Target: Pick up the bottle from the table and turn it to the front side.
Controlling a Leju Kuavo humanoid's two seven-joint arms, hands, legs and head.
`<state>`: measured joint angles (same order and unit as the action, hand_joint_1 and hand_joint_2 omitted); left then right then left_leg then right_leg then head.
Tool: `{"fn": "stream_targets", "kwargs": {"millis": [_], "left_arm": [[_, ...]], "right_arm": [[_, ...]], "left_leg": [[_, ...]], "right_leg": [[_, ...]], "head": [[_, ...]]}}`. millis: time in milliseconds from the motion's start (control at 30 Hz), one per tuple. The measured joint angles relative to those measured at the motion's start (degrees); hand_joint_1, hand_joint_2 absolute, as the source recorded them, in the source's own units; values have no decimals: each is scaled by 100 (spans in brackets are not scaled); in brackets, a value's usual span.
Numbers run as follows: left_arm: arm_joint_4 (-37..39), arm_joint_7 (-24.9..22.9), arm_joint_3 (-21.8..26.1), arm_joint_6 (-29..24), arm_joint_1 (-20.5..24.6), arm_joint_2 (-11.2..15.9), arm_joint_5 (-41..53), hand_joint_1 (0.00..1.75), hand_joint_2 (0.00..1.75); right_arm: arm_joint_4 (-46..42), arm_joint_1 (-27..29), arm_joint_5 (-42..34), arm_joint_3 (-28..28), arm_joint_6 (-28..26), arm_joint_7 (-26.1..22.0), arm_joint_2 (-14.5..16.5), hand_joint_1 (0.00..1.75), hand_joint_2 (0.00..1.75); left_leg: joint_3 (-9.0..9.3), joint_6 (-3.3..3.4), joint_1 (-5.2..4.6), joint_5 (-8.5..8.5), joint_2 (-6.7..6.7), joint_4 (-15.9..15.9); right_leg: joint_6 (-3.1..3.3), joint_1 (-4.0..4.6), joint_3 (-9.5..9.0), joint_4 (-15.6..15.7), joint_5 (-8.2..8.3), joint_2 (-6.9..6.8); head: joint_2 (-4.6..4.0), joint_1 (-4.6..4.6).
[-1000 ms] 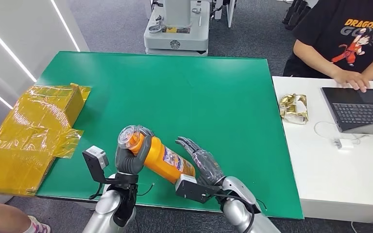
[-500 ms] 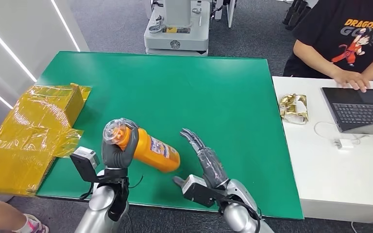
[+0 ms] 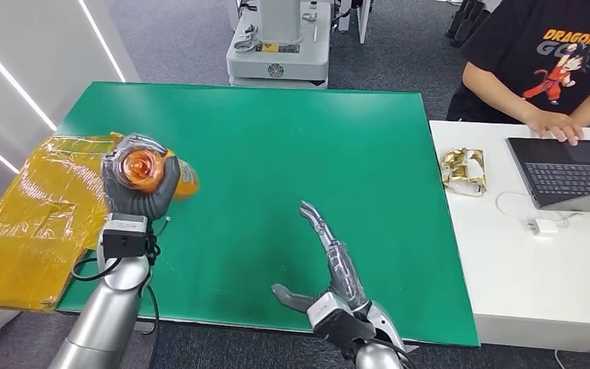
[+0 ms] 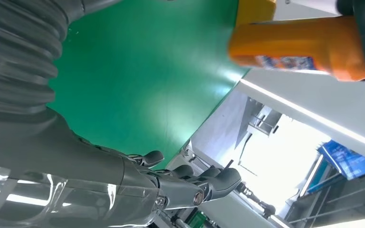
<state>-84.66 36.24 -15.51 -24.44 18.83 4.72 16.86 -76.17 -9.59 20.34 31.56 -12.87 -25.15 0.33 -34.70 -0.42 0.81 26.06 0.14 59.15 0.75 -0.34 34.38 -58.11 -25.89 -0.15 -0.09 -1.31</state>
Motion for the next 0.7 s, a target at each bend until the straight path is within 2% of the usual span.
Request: {"fn": "stream_targets", "kwargs": {"millis": [133, 333, 567, 700], "left_arm": [[142, -92, -7, -566, 320, 452, 900, 175, 175], [300, -424, -46, -935, 471, 858, 1788, 175, 175], [352, -798, -68, -1199, 406, 1141, 2723, 175, 175], [320, -908, -68, -1234, 224, 1228, 2938, 175, 175]], "right_arm": [[-211, 117, -13, 0, -9, 51, 0, 0, 175], [-479, 284, 56, 0, 18, 149, 0, 0, 175], [-688, 415, 153, -2, 142, 213, 0, 0, 175], [-776, 476, 211, -8, 215, 254, 11, 0, 175]], "left_leg": [[0, -1, 0, -1, 1, 0], [0, -1, 0, 0, 3, 0], [-1, -1, -1, 0, 3, -1], [-1, -2, 0, 1, 3, -1]], "right_leg": [[1, 0, 2, 0, 0, 2], [1, 0, 2, 0, 0, 5], [1, 0, 2, 0, 0, 5], [2, 0, 2, 1, -1, 5]], "head": [[0, 1], [0, 1], [0, 1], [0, 2]]}}
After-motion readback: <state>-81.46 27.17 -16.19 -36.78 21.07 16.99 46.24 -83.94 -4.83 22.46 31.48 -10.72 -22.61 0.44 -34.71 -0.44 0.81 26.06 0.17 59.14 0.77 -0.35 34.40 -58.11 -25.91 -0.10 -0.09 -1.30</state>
